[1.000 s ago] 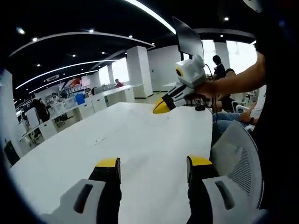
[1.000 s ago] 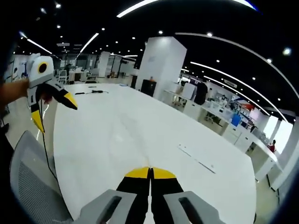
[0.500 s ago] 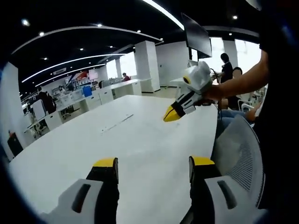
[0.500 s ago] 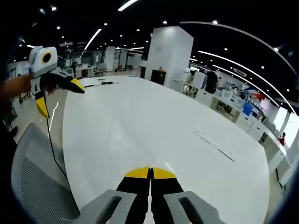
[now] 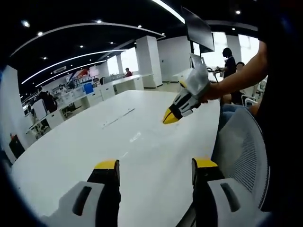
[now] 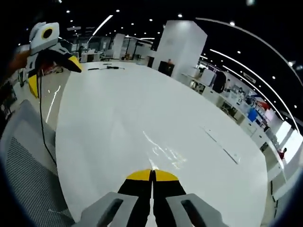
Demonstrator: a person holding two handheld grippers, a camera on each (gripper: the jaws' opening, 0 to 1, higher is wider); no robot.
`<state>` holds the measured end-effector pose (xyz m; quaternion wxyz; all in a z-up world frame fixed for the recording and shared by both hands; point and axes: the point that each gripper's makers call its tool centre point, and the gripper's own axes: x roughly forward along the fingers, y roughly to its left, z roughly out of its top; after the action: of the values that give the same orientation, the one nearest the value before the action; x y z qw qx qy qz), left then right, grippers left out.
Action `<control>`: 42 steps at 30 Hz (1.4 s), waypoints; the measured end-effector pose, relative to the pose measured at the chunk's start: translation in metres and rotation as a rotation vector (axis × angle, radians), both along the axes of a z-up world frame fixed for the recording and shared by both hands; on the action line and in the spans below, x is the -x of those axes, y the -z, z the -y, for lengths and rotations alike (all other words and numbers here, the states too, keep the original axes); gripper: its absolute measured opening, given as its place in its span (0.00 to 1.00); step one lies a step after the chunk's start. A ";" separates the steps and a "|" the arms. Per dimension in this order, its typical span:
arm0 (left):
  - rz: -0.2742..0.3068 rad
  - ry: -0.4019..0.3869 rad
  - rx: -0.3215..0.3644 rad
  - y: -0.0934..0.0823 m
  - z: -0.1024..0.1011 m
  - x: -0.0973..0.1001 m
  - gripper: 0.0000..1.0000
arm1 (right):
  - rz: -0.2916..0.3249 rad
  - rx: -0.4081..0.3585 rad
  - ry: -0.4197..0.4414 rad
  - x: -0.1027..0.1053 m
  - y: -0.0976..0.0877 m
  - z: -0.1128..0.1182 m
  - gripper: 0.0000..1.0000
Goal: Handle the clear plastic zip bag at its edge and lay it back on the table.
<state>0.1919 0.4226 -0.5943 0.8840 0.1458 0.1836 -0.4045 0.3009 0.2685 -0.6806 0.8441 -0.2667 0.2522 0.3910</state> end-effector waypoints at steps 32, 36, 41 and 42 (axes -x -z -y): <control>-0.083 -0.053 0.058 0.036 -0.006 0.030 0.60 | -0.164 0.045 0.014 0.012 0.070 -0.015 0.02; -0.081 -0.060 0.065 0.040 -0.004 0.033 0.60 | -0.187 -0.004 0.011 0.018 0.068 -0.019 0.03; -0.087 -0.061 0.050 0.045 -0.003 0.037 0.59 | -0.189 -0.025 0.013 0.020 0.065 -0.018 0.07; -0.087 -0.062 0.050 0.045 -0.003 0.038 0.59 | -0.187 -0.031 0.011 0.021 0.063 -0.018 0.08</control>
<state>0.1543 0.4256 -0.6396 0.8906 0.1002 0.2164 -0.3873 0.2802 0.2864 -0.7437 0.8231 -0.2145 0.3253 0.4132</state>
